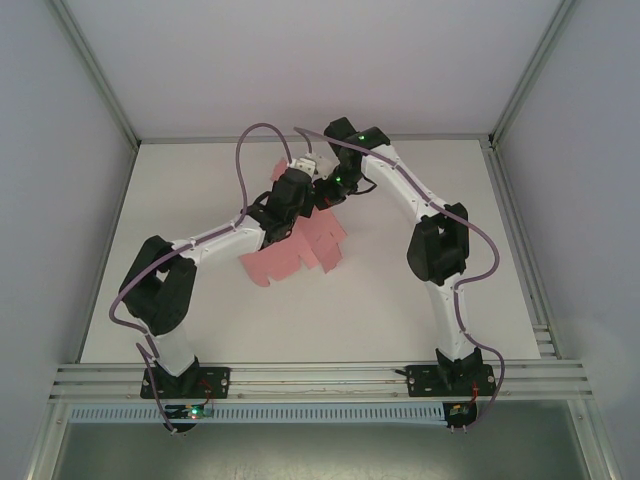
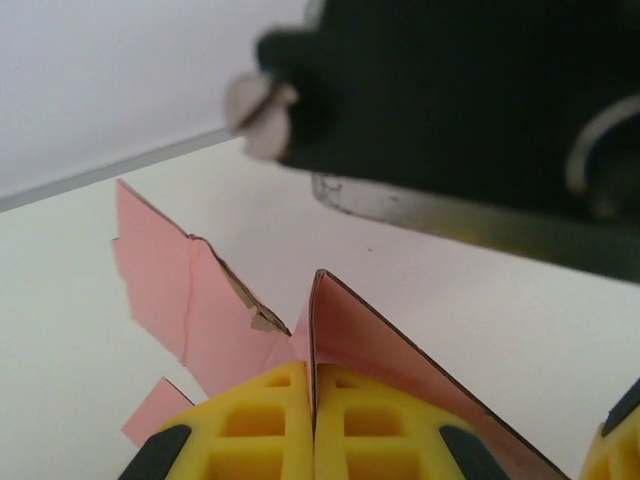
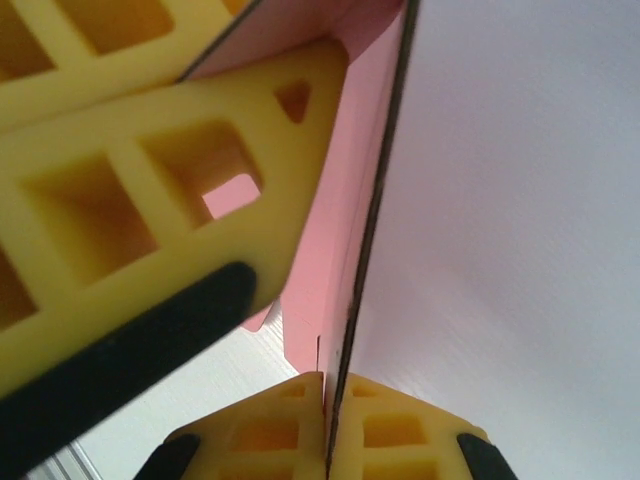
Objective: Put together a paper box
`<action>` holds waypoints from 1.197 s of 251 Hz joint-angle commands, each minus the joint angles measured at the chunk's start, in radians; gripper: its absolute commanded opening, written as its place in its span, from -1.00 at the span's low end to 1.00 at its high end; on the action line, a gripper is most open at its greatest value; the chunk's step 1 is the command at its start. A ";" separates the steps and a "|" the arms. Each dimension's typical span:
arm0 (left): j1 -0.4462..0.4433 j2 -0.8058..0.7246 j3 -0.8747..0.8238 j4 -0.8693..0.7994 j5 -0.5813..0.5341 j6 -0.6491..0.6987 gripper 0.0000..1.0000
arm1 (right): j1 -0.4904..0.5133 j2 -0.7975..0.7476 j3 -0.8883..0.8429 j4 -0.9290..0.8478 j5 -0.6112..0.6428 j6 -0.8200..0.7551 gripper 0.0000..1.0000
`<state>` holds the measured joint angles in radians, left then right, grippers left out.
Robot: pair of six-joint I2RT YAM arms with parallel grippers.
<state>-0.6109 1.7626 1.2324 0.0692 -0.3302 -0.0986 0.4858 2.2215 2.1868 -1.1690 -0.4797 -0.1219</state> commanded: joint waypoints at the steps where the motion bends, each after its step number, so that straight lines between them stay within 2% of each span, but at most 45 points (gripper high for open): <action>1: -0.072 -0.030 -0.027 -0.004 0.099 -0.047 -0.88 | 0.000 -0.050 -0.003 0.197 -0.033 -0.001 -1.00; 20: -0.059 -0.073 -0.039 -0.064 0.085 -0.063 -0.51 | -0.013 -0.066 -0.024 0.196 0.002 -0.012 -1.00; 31: -0.041 -0.111 -0.059 -0.090 0.094 -0.073 -0.17 | -0.020 -0.082 -0.044 0.199 0.019 -0.023 -1.00; 44: -0.008 -0.164 -0.091 -0.121 0.115 -0.096 -0.06 | -0.026 -0.101 -0.073 0.205 0.030 -0.047 -1.00; 66: 0.087 -0.263 -0.133 -0.204 0.172 -0.171 0.31 | -0.034 -0.134 -0.121 0.214 0.024 -0.104 -1.00; 88: 0.228 -0.372 -0.210 -0.230 0.298 -0.248 0.96 | -0.042 -0.160 -0.164 0.219 0.005 -0.155 -1.00; 91: 0.248 -0.385 -0.223 -0.227 0.320 -0.252 0.99 | -0.042 -0.162 -0.167 0.219 0.005 -0.159 -1.00; 115: 0.404 -0.438 -0.309 -0.198 0.448 -0.257 0.99 | -0.050 -0.171 -0.189 0.223 -0.023 -0.176 -1.00; 134: 0.516 -0.410 -0.318 -0.216 0.615 -0.232 0.99 | -0.059 -0.170 -0.196 0.223 -0.104 -0.205 -1.00; 144: 0.565 -0.386 -0.311 -0.218 0.761 -0.195 1.00 | -0.065 -0.167 -0.193 0.217 -0.149 -0.227 -1.00; 174: 0.628 -0.315 -0.260 -0.219 1.024 -0.075 0.93 | -0.077 -0.142 -0.163 0.162 -0.213 -0.286 -1.00; 210: 0.631 -0.256 -0.178 -0.278 1.072 0.061 0.91 | -0.080 -0.110 -0.117 0.104 -0.236 -0.320 -1.00; 220: 0.631 -0.234 -0.149 -0.320 1.086 0.100 0.84 | -0.080 -0.107 -0.110 0.093 -0.242 -0.327 -1.00; 265: 0.632 -0.178 -0.072 -0.408 1.090 0.195 0.67 | -0.081 -0.110 -0.105 0.062 -0.267 -0.366 -1.00; 300: 0.632 -0.167 -0.026 -0.438 1.082 0.250 0.67 | -0.080 -0.103 -0.087 0.037 -0.282 -0.373 -1.00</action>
<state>0.0151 1.5768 1.1580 -0.2863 0.7200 0.0448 0.4141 2.1044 2.0583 -1.0878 -0.7048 -0.4561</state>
